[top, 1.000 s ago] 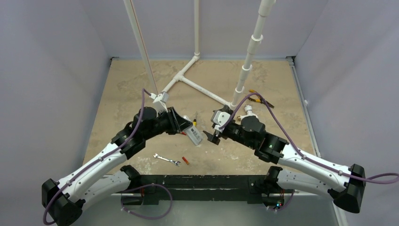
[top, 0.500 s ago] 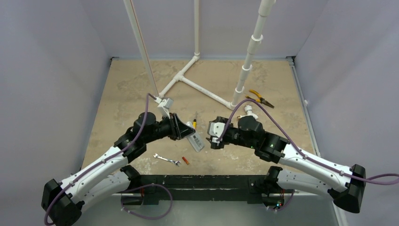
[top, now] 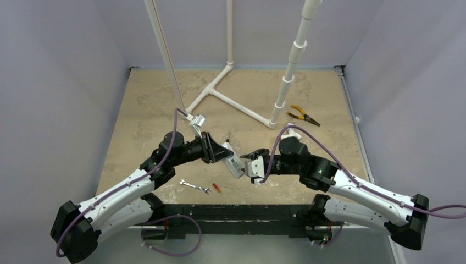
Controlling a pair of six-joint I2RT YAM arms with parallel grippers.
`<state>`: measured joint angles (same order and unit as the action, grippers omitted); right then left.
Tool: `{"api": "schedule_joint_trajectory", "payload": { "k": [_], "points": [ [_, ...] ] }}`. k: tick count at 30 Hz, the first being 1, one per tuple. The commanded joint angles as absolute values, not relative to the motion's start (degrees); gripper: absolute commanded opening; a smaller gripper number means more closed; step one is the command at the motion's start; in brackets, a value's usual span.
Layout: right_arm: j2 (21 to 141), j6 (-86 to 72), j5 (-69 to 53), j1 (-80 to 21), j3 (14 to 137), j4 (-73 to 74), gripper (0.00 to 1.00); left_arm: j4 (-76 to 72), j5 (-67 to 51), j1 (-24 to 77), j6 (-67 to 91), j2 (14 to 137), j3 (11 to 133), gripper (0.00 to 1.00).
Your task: Load the batteries into the remote control
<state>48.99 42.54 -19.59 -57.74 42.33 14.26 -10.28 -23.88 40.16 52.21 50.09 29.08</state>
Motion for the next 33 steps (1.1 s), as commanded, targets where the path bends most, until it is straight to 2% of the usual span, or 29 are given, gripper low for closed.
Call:
{"api": "schedule_joint_trajectory", "payload": {
  "k": [1,13,17,33],
  "points": [
    [48.7,48.1,-24.0,-58.0,42.7,14.0,0.40,-20.4,-27.2,39.9,57.9,51.6,27.2,0.00],
    [47.7,52.2,-29.0,-58.0,43.8,18.5,0.43,-32.4,-30.0,39.9,67.1,56.9,23.9,0.00],
    [46.8,53.3,-29.4,-58.0,44.6,21.1,0.38,-27.7,-29.3,39.8,67.1,56.5,25.0,0.00],
    [48.2,54.1,-29.4,-58.0,45.9,25.9,0.38,-26.3,-29.7,39.6,67.8,55.9,26.0,0.00]
  ]
}}
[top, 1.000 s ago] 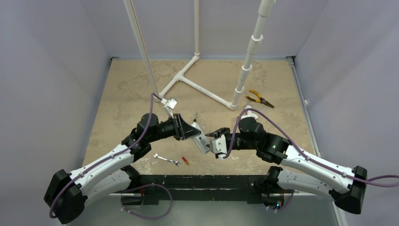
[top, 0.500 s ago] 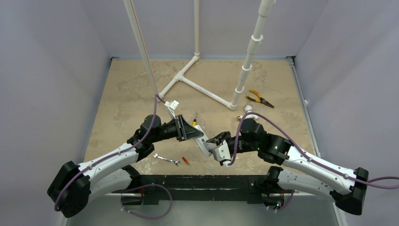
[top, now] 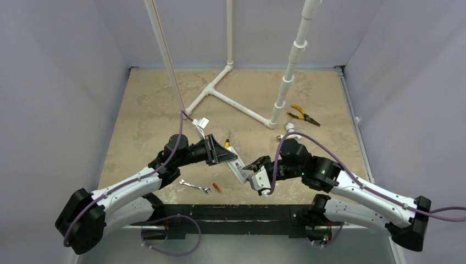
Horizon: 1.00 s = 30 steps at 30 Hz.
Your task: Load the batteries into the remote control
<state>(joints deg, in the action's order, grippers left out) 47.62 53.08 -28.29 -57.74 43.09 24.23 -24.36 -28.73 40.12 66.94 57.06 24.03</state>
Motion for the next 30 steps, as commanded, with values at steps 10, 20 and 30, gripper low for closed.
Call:
{"api": "schedule_joint_trajectory", "payload": {
  "k": [10,20,30],
  "points": [
    [49.2,53.8,-28.8,-58.1,45.1,23.6,0.37,-25.6,-31.1,39.6,68.1,55.8,26.6,0.00],
    [50.0,53.4,-29.0,-58.0,44.8,22.3,0.36,-25.9,-32.1,39.5,67.8,57.5,27.6,0.00],
    [50.4,53.0,-25.3,-58.0,43.7,20.5,0.35,-28.1,-32.6,39.4,68.4,58.8,27.3,0.00]
  ]
}}
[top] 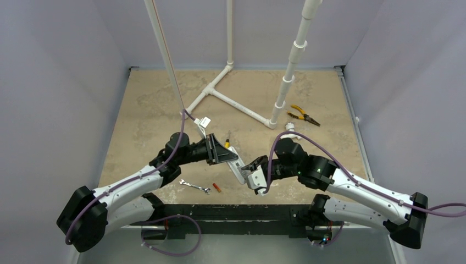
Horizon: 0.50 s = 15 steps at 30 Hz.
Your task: Load the batteries into the remote control
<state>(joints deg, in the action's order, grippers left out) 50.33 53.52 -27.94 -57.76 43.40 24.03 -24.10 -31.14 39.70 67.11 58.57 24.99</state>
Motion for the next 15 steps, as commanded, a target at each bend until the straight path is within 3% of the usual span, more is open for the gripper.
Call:
{"api": "schedule_joint_trajectory", "payload": {
  "k": [1,15],
  "points": [
    [50.3,53.1,-24.6,-58.0,43.6,20.2,0.35,-28.4,-32.6,39.4,68.5,58.9,27.2,0.00],
    [46.5,52.9,-20.2,-58.0,41.5,12.8,0.35,-30.4,-32.8,39.4,69.1,60.8,26.2,0.00]
  ]
}}
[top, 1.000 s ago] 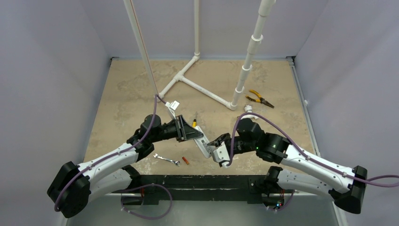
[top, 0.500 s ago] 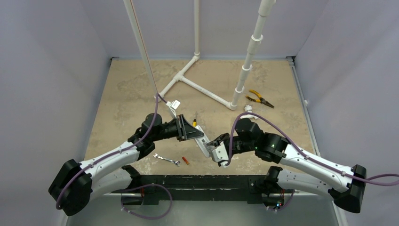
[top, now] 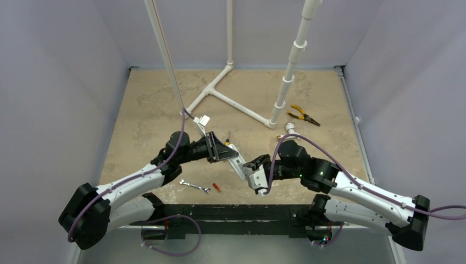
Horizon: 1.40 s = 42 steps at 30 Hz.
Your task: Load the batteries into the remote control
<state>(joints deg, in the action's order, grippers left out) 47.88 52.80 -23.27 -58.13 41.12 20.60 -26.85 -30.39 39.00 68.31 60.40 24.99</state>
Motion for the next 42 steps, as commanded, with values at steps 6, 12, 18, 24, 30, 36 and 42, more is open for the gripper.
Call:
{"api": "schedule_joint_trajectory", "payload": {
  "k": [6,12,18,24,30,36,42],
  "points": [
    [45.8,52.2,-20.2,-58.0,41.4,12.2,0.35,-31.0,-33.0,39.4,69.1,61.4,26.1,0.00],
    [44.5,51.7,-20.0,-58.0,41.1,12.6,0.35,-31.5,-32.7,39.4,69.4,61.5,25.7,0.00],
    [44.0,51.2,-20.5,-58.0,41.3,14.4,0.36,-32.7,-33.2,39.4,70.0,62.2,25.8,0.00],
    [44.0,50.8,-22.1,-58.0,41.4,17.2,0.38,-33.2,-33.2,39.4,70.5,62.2,25.9,0.00],
    [44.4,50.6,-23.1,-58.0,41.4,19.7,0.43,-33.4,-33.3,39.4,70.5,62.3,26.0,0.00],
    [44.3,50.4,-24.2,-58.0,41.4,20.9,0.52,-33.4,-33.3,39.4,70.6,62.3,25.7,0.00],
    [44.5,50.2,-25.5,-58.0,41.7,22.0,0.55,-33.3,-33.4,39.4,70.5,62.5,26.0,0.00]
  ]
}}
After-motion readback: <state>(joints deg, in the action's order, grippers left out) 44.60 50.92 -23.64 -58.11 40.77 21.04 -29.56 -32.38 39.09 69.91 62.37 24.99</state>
